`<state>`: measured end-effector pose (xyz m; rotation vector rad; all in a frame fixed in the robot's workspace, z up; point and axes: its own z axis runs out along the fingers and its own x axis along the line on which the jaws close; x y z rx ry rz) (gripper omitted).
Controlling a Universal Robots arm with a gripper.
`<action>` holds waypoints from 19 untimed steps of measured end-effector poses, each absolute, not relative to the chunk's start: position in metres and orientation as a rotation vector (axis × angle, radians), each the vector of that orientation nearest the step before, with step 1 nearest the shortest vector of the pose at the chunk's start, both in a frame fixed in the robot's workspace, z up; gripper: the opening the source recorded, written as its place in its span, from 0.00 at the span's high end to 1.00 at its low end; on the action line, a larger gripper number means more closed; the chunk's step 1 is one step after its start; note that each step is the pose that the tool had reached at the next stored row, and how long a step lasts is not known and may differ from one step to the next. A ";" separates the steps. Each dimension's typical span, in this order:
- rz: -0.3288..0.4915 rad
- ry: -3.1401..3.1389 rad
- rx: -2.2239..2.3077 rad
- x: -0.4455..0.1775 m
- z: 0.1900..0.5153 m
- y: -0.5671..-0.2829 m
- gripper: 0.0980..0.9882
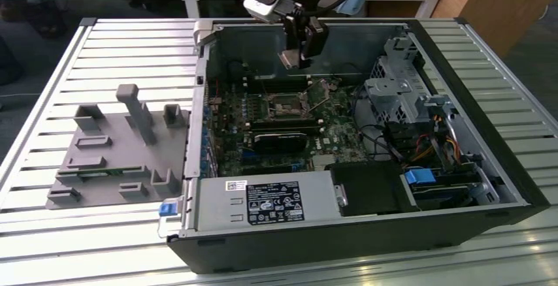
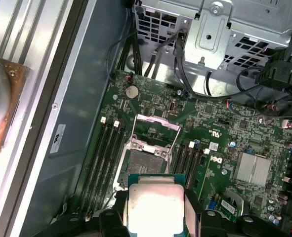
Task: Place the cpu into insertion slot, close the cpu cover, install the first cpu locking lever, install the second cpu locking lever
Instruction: 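Place the cpu into insertion slot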
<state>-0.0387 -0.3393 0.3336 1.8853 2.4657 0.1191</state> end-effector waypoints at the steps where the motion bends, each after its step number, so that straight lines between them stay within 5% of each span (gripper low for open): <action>1: 0.119 2.465 1.886 -0.039 0.333 -0.339 0.50; 19: 0.114 2.409 1.954 -0.039 0.327 -0.339 0.50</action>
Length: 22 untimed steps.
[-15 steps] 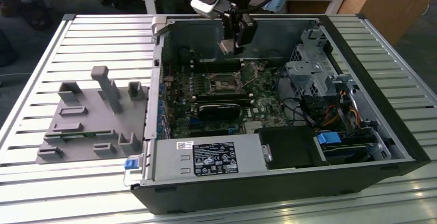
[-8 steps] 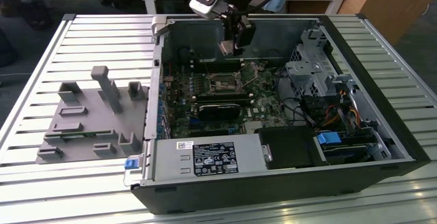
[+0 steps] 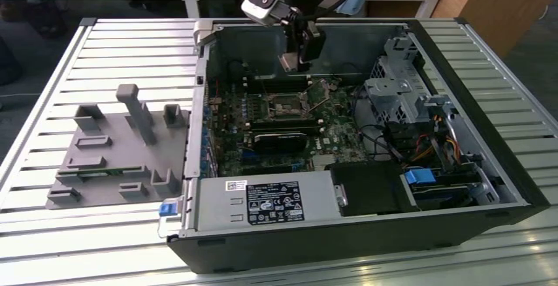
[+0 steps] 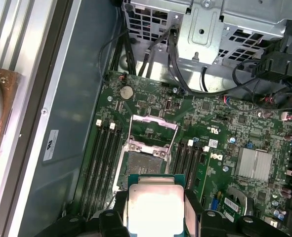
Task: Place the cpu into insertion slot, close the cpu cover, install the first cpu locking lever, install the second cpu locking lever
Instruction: 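Place the cpu into insertion slot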
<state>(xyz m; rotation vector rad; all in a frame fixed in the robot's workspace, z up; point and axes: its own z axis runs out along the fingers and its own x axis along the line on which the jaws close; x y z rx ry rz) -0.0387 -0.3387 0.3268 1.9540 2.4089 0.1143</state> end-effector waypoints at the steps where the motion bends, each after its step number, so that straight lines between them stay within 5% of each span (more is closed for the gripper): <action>1: 0.114 2.409 1.954 -0.039 0.327 -0.339 0.50; 22: 0.113 2.406 1.959 -0.039 0.320 -0.339 0.50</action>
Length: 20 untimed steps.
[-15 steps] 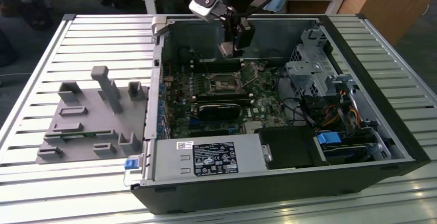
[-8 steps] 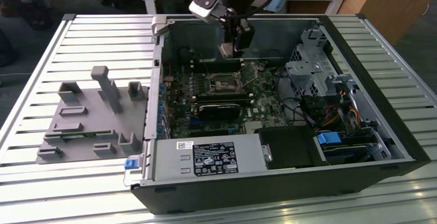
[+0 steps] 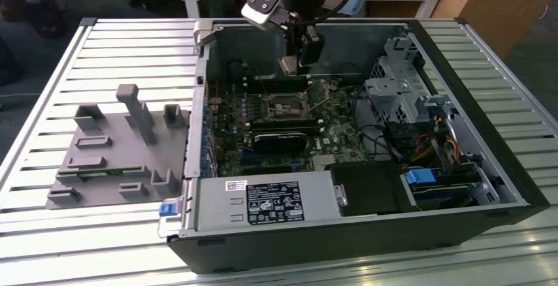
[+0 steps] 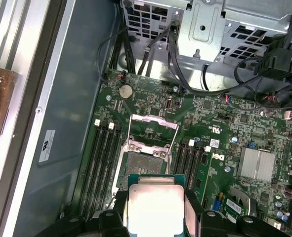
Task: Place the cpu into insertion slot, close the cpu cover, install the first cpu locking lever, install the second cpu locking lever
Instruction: 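Place the cpu into insertion slot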
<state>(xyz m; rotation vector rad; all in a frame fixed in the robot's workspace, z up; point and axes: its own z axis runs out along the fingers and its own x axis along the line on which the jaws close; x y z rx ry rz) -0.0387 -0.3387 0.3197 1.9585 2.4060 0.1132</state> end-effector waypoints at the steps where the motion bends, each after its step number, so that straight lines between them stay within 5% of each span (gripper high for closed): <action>1: 0.113 2.406 1.959 -0.039 0.319 -0.339 0.50; 20: 0.112 2.407 1.960 -0.039 0.313 -0.339 0.50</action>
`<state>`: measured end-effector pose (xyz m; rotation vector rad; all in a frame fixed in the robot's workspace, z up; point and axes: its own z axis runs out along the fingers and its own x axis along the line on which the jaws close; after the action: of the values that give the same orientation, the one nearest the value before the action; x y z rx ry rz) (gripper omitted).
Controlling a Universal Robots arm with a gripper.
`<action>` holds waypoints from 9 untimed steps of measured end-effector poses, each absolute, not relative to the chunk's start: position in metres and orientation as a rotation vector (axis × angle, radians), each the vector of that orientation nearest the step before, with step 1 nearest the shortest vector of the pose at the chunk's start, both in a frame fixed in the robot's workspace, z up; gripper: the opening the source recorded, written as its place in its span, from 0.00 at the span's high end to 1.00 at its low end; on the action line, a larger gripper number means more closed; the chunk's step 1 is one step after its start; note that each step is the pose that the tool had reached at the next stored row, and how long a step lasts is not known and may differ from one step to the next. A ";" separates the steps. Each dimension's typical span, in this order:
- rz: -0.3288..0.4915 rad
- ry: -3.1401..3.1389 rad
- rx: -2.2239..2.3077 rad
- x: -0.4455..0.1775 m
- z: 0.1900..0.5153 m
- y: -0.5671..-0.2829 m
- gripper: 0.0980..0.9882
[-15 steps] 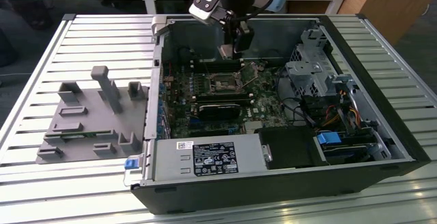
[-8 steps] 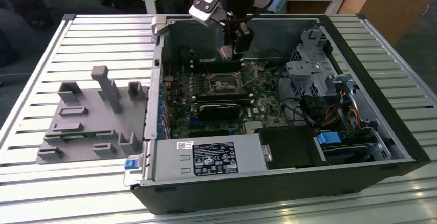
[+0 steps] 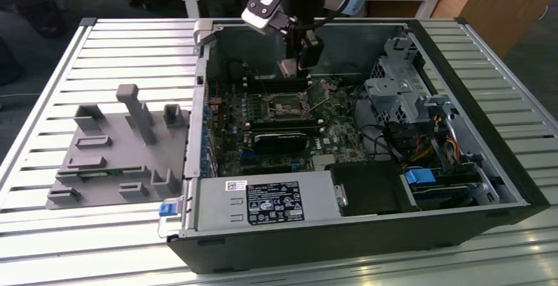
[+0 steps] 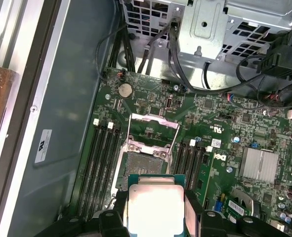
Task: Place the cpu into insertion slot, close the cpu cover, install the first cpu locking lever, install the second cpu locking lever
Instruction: 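Place the cpu into insertion slot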
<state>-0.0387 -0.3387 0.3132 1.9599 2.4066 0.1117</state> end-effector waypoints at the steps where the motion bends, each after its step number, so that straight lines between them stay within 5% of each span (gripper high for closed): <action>1: 0.112 2.407 1.960 -0.039 0.313 -0.339 0.50; 9: 0.111 2.407 1.961 -0.039 0.311 -0.339 0.50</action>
<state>-0.0387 -0.3387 0.3106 1.9607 2.4071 0.1106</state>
